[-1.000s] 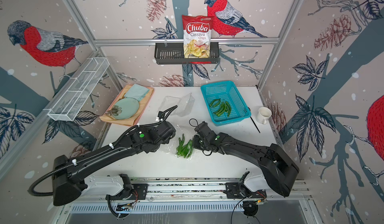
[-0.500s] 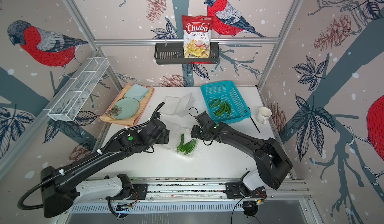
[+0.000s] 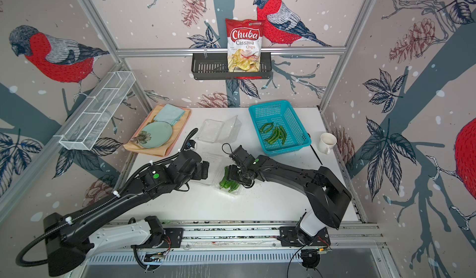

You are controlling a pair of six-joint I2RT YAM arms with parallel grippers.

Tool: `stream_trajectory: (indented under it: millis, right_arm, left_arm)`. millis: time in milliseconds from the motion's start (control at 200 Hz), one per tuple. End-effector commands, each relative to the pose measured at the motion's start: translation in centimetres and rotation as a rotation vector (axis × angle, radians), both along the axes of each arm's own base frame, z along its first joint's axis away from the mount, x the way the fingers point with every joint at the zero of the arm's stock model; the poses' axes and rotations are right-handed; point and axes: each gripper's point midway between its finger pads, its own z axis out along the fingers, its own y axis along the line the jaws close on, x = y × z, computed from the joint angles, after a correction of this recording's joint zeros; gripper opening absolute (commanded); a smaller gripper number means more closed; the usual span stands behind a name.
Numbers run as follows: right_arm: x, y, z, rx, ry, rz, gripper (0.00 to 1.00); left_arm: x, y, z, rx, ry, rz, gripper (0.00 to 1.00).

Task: Take small green peppers out of containers
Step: Pick up the green pepper from the packing box.

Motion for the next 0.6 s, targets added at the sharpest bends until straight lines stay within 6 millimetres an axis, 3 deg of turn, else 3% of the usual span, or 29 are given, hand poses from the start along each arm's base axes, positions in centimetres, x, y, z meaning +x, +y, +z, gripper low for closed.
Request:
stream_trajectory:
  millis: [0, 450, 590]
  right_arm:
    - [-0.1, 0.8, -0.7, 0.021, 0.035, -0.023, 0.66]
    - [2.1, 1.2, -3.3, -0.148, -0.042, 0.181, 0.52]
    - [2.6, 1.2, -3.8, -0.193, -0.051, 0.216, 0.37]
  left_arm:
    - [0.3, 0.3, 0.4, -0.007, -0.018, 0.025, 0.90]
    - [0.0, 0.2, -0.2, -0.010, 0.000, 0.013, 0.91]
    - [0.0, 0.1, -0.4, -0.010, 0.003, 0.012, 0.90]
